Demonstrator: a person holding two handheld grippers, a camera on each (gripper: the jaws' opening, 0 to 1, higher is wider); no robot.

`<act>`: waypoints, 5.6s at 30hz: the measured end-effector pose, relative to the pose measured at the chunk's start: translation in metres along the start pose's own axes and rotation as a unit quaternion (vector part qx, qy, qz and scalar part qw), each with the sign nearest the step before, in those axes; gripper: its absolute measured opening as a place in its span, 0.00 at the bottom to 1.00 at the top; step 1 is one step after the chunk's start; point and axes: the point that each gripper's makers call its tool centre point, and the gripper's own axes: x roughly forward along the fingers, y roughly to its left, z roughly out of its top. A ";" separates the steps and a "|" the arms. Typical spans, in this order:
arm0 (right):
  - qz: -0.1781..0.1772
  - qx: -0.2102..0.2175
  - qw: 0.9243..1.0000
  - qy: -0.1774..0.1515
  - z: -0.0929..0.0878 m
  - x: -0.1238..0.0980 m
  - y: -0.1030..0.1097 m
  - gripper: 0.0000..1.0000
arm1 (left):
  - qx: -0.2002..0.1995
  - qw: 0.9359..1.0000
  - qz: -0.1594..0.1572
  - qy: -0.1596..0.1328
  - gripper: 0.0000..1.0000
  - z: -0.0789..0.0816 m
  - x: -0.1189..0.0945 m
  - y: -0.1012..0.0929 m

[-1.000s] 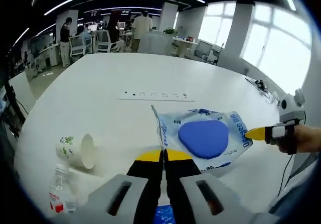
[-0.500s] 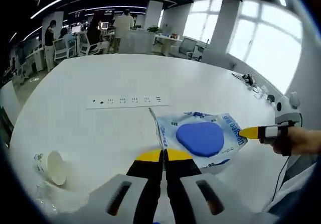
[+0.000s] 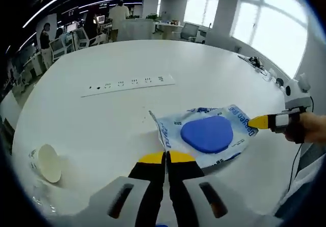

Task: Arrange the tabletop items into an orderly group along one side of the table until the central work area is clear of visible clutter.

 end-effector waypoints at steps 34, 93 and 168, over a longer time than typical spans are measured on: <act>0.018 0.038 0.999 -0.009 -0.032 0.008 -0.029 0.00 | -0.045 0.999 0.020 0.022 0.00 -0.049 0.023 0.003; 0.027 -0.032 0.997 -0.067 -0.014 -0.042 0.010 0.66 | -0.071 0.990 0.026 -0.122 0.95 -0.004 -0.053 -0.016; 0.148 -0.143 0.969 0.139 -0.126 0.001 0.132 0.52 | -0.182 0.964 0.159 -0.111 0.70 -0.120 -0.155 0.087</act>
